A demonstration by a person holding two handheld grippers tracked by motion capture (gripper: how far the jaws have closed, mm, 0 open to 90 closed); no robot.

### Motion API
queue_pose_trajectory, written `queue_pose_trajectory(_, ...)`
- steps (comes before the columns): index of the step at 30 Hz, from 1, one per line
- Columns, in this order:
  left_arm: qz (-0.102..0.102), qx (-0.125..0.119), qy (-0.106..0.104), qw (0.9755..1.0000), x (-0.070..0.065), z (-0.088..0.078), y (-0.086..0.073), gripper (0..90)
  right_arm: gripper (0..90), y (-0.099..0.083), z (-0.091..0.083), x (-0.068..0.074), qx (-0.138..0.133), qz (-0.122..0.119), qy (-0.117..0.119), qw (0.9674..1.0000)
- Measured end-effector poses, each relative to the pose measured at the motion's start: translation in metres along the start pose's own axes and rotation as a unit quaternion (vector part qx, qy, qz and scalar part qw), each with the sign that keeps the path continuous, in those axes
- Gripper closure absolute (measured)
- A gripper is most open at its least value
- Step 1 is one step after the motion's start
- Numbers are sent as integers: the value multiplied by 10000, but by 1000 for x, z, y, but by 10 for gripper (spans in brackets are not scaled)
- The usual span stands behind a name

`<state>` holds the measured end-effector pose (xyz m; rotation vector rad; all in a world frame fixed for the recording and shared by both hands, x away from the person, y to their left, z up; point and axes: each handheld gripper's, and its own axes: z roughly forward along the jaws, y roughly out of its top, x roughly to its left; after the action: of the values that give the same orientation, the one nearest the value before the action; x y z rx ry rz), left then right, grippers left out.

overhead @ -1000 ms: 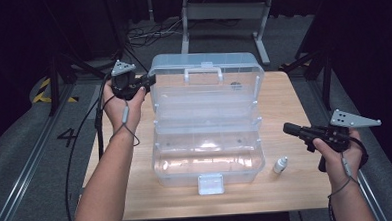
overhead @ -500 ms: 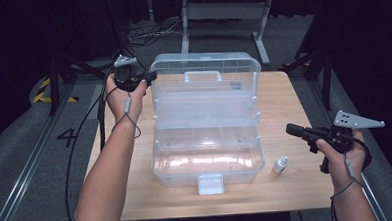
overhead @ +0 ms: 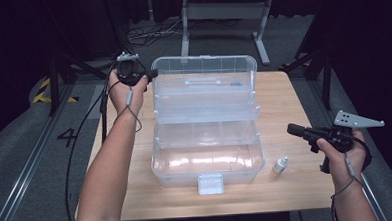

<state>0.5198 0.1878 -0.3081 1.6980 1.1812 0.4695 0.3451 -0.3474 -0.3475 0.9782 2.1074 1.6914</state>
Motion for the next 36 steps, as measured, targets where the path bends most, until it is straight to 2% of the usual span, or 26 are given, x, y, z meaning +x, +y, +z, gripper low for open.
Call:
queue_pose_trajectory(7,-92,145,-31,9998,8,12,1,802,900,-1,1,-3,17,26,-11,10000)
queue_pose_trajectory(12,-279,310,-88,9991,14,24,2,802,900,-3,0,-6,37,77,-29,10000)
queue_pose_trajectory(17,-321,467,-120,9983,19,30,4,801,900,-4,-1,-12,39,133,-47,9999)
queue_pose_trajectory(27,-490,600,-207,9968,27,40,3,799,900,-7,2,-16,95,194,-18,9998)
queue_pose_trajectory(36,-703,723,-319,9944,37,51,-1,797,900,-9,4,-19,136,248,2,9996)
